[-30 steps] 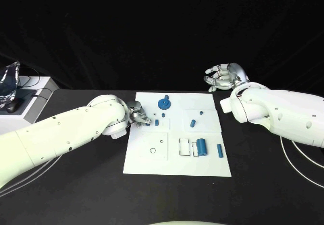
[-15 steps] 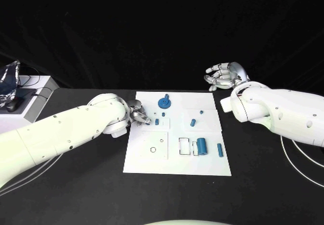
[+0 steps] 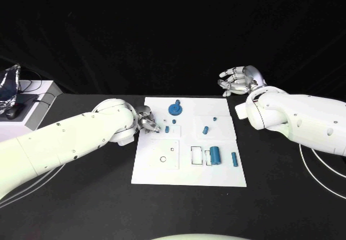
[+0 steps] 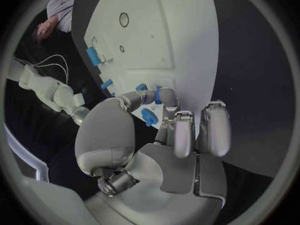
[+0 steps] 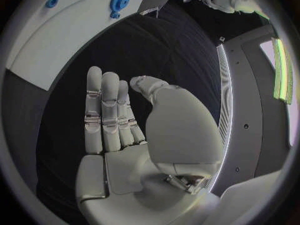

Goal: Assemble the parts on the task board

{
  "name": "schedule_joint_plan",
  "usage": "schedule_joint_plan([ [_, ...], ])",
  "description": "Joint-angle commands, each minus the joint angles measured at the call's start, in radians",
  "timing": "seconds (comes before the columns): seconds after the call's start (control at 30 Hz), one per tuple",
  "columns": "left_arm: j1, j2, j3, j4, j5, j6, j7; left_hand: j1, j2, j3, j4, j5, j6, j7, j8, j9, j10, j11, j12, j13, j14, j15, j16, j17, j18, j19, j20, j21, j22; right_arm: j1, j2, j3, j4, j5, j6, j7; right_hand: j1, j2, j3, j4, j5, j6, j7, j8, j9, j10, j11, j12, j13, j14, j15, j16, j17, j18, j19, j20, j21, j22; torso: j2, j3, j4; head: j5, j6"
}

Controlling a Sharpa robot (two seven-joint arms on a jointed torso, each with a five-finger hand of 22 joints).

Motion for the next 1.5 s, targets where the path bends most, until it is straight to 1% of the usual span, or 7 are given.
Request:
schedule_joint_plan([
  [0.03,-0.010,-0.004,-0.008,-0.009,-0.039,0.047,-0.029,0.063,0.049,0.083,-0.078,0.002,-0.002,0.003,0.005,0.003,-0.002,0.003,-0.002,0.000,0.106,-0.002,0.003,0.263,-0.008,0.006,-0.003,0.001,0.057,0.000,-0.001,0.000,0.002,-0.009,0.013,0.007,-0.006,0.001,-0.002,-0.004,0.006,-0.005,0.004,0.003,0.001,-0.006,-0.003,-0.007,-0.001,0.006,0.000,-0.002,0.001,0.004,0.007,0.000,-0.005,-0.001,0.000,-0.0002,0.0007,-0.001,0.001],
  [0.53,-0.010,-0.002,-0.008,-0.005,-0.013,0.048,-0.029,0.061,0.046,0.082,-0.076,-0.001,0.000,0.004,0.006,0.001,0.004,0.005,0.003,0.008,0.106,0.000,0.003,0.263,-0.008,0.005,-0.002,0.000,0.056,-0.001,-0.001,0.000,0.003,-0.009,0.014,0.006,-0.006,0.001,-0.002,-0.004,0.006,-0.005,0.004,0.003,0.001,-0.006,-0.003,-0.007,-0.001,0.006,0.000,-0.002,0.001,0.004,0.007,0.000,-0.005,-0.001,0.000,0.0008,0.0006,0.000,0.000],
  [0.7,-0.010,-0.002,-0.009,-0.008,0.007,0.042,-0.030,0.013,0.021,0.027,-0.023,-0.007,0.003,-0.004,0.008,-0.010,0.014,0.002,0.008,0.010,0.106,0.000,0.003,0.263,-0.008,0.005,0.003,0.000,0.058,-0.001,-0.002,0.000,0.004,-0.009,0.013,0.005,-0.006,0.001,-0.002,-0.004,0.006,-0.005,0.004,0.003,0.001,-0.006,-0.003,-0.007,-0.001,0.006,0.000,-0.002,0.001,0.004,0.007,0.000,-0.005,-0.001,0.001,0.0010,0.0006,0.001,0.001],
  [0.87,-0.010,-0.002,-0.009,-0.009,0.017,0.038,-0.032,-0.029,0.008,-0.035,0.035,-0.010,0.015,-0.008,0.005,-0.027,0.011,0.000,0.012,0.009,0.106,-0.002,0.003,0.263,-0.008,0.005,0.000,-0.002,0.057,-0.001,-0.003,0.000,0.004,-0.009,0.013,0.005,-0.008,0.001,-0.002,-0.004,0.007,-0.006,0.004,0.003,0.001,-0.006,-0.003,-0.007,-0.002,0.007,0.000,-0.005,0.001,0.004,0.007,0.000,-0.007,-0.002,0.000,0.0011,0.0009,0.001,0.002],
  [0.93,-0.010,-0.002,-0.009,-0.010,0.019,0.037,-0.032,-0.033,0.007,-0.048,0.045,-0.010,0.016,-0.008,0.004,-0.031,0.010,-0.001,0.012,0.009,0.106,-0.003,0.003,0.263,-0.008,0.004,0.000,-0.003,0.057,-0.001,-0.003,0.000,0.004,-0.009,0.012,0.005,-0.008,0.001,-0.002,-0.004,0.007,-0.006,0.004,0.003,0.001,-0.006,-0.003,-0.007,-0.002,0.007,0.000,-0.005,0.001,0.004,0.007,0.000,-0.007,-0.002,0.000,0.0010,0.0008,0.001,0.001],
  [1.17,-0.010,-0.002,-0.009,-0.016,0.036,0.037,-0.034,-0.058,-0.011,-0.180,0.127,-0.009,0.027,-0.006,0.000,-0.053,0.002,0.002,0.017,0.007,0.106,-0.002,0.003,0.263,-0.008,0.005,0.000,-0.005,0.057,-0.001,-0.004,0.000,0.004,-0.010,0.013,0.005,-0.008,0.001,-0.002,-0.005,0.007,-0.006,0.004,0.003,0.001,-0.007,-0.003,-0.007,-0.003,0.007,0.000,-0.006,0.002,0.004,0.007,0.000,-0.007,-0.003,0.000,0.0006,0.0006,0.001,0.003],
  [1.5,-0.010,-0.001,-0.009,-0.020,0.049,0.030,-0.034,-0.051,-0.012,-0.228,0.155,-0.008,0.027,-0.005,0.000,-0.060,0.000,0.002,0.018,0.006,0.106,-0.001,0.003,0.263,-0.008,0.005,0.000,-0.006,0.056,-0.001,-0.004,0.000,0.004,-0.011,0.012,0.005,-0.008,0.001,-0.002,-0.005,0.007,-0.006,0.004,0.003,0.001,-0.007,-0.003,-0.007,-0.003,0.007,0.000,-0.007,0.002,0.004,0.007,0.000,-0.008,-0.003,0.000,-0.0008,0.0014,0.000,0.003],
])
